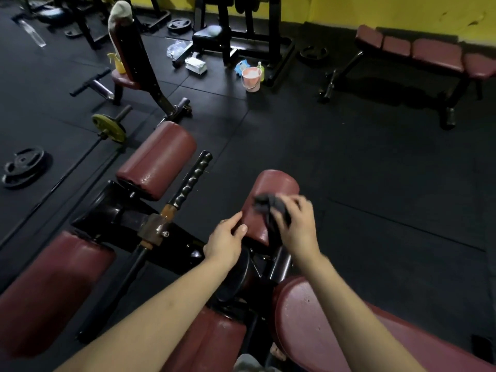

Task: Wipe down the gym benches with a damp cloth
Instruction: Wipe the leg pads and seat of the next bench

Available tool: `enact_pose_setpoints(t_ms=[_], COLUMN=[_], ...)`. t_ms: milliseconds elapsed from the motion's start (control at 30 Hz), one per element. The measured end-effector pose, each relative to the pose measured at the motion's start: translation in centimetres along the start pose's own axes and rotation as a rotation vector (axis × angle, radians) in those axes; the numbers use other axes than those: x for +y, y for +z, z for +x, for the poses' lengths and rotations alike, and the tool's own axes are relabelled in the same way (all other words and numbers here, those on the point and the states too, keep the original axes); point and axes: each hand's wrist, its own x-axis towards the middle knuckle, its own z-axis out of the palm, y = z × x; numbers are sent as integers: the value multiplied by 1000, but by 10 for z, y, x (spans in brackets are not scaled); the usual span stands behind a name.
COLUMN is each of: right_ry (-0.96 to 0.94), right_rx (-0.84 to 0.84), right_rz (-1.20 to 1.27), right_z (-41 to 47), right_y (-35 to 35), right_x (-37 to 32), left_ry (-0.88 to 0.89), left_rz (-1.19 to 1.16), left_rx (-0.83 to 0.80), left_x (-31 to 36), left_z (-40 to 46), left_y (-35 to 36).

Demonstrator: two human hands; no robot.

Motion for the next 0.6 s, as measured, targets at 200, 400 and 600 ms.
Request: enact_pose_setpoints(t_ms=[200,400,600], right_ry=[53,-75,-41], right_rx=[-46,-24,2], right_rz=[-53,-115,-144], right_z=[64,-24,65], right_y=[10,4,-3], right_x=[-15,-26,12], left_ry=[-127,-47,-51], left_rz=[-168,-353,-265], left_rx=[5,11,46], left_x=[-20,-11,-7], left_z=[13,-3,-6], left_y=[-6,-5,-6])
